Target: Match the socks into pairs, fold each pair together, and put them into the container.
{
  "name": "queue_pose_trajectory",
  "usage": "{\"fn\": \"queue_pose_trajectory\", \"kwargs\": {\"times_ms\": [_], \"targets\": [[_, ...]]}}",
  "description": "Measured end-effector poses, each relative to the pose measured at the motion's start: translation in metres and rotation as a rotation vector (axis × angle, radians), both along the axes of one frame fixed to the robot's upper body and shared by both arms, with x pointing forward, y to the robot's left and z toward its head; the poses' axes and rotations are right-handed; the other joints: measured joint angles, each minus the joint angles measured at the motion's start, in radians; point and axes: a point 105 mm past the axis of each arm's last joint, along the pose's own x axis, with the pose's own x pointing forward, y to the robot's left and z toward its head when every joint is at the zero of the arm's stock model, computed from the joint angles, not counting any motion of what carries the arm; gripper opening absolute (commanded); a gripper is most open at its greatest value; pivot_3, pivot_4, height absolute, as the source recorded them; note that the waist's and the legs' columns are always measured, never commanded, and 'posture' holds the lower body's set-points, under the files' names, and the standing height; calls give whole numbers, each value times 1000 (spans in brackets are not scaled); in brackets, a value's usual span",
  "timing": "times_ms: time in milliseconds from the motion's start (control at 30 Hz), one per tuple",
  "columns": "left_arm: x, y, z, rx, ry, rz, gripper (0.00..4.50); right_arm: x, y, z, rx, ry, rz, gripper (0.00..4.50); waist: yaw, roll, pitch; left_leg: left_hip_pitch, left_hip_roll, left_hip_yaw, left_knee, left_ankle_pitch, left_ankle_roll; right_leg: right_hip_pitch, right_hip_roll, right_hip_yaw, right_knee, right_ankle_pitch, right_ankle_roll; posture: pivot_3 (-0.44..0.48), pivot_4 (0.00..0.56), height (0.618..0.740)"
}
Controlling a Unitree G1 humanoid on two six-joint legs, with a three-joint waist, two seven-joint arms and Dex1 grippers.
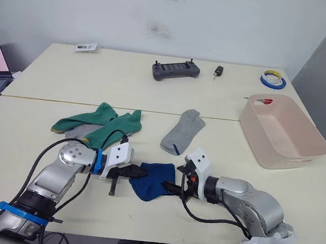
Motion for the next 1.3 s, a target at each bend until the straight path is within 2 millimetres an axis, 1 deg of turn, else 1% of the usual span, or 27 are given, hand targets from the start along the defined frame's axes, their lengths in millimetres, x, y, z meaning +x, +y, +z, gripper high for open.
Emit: {"fn": "queue_pose_trajectory", "kwargs": {"times_ms": [100,200,333,500,533,567,767,833,900,933,967,1033,1067,1133,1167,1200,1233,1300], "targets": [[0,0,0,0,-1,1,0,-1,8,-1,8,10,20,4479,-1,1,-1,0,0,0,0,0,0,0,0,0,0,0,0,0,150,740],[-1,0,-1,-1,-2,5,0,-2,17,-1,22,24,40,3894,-1,1,-1,0,0,0,0,0,0,0,0,0,0,0,0,0,150,740],[-1,0,-1,-2,-7,11,0,-2,19,-3,24,43,46,2473,0,1,-1,0,0,0,0,0,0,0,0,0,0,0,0,0,150,740],[-2,0,-2,-5,-18,11,0,-2,17,0,49,58,48,640,0,1,-1,0,0,0,0,0,0,0,0,0,0,0,0,0,150,740],[-2,0,-2,-5,-20,11,0,-3,17,1,59,64,50,296,0,1,-1,0,0,0,0,0,0,0,0,0,0,0,0,0,150,740],[-2,0,-2,-5,-21,12,0,-3,17,2,63,66,50,98,0,1,-1,0,0,0,0,0,0,0,0,0,0,0,0,0,150,740],[-1,-3,-1,-39,-23,28,0,0,12,5,68,41,40,78,0,1,-1,-1,0,0,0,0,0,0,0,0,0,0,0,0,150,740],[-1,-5,2,-75,14,48,0,1,9,12,57,-17,45,78,1,1,-1,-2,-1,0,0,0,0,-1,0,-1,0,0,0,0,150,740],[-1,-5,10,-121,69,81,0,2,2,22,48,-92,42,78,2,1,0,-3,-1,0,0,0,0,-1,0,-1,-1,0,0,0,150,740],[0,-5,17,-150,97,96,0,3,-2,29,50,-132,34,78,2,0,1,-3,-1,0,0,0,0,-1,0,-1,-1,0,0,0,150,740],[2,-9,33,-202,128,99,0,4,-12,41,56,-191,11,78,4,-1,2,-4,-1,-1,0,0,0,-1,0,-2,-1,0,0,0,150,740],[4,-12,54,-239,130,90,0,7,-23,52,57,-244,-20,78,5,-3,4,-4,0,-2,1,0,0,-1,0,-2,-1,0,0,0,150,740],[3,-17,80,-273,148,60,0,9,-39,67,71,-303,-68,78,4,-4,4,-4,-1,-2,1,0,0,-1,1,-2,-1,0,0,0,150,740],[0,-21,103,-299,145,31,0,13,-59,87,81,-378,-134,78,2,-4,5,-3,-1,-1,0,0,0,0,1,-1,-2,0,0,0,150,740],[0,-24,109,-311,151,21,286,14,-67,94,83,-409,-160,78,2,-4,5,-2,-1,0,0,0,0,0,1,-1,-2,0,0,0,150,740],[0,-26,112,-318,157,22,370,14,-73,100,84,-430,-177,78,-1,-4,5,-2,-1,0,0,0,0,0,1,-1,-1,0,0,0,150,740],[0,-30,114,-322,170,15,574,14,-81,105,75,-453,-197,78,-1,-4,5,-2,0,0,0,0,0,-1,1,0,-1,0,0,0,150,740],[0,-42,126,-342,160,-38,1144,19,-111,124,17,-537,-287,78,3,-4,9,-3,-1,0,0,0,0,-1,2,-1,-1,0,0,0,150,740]]}}
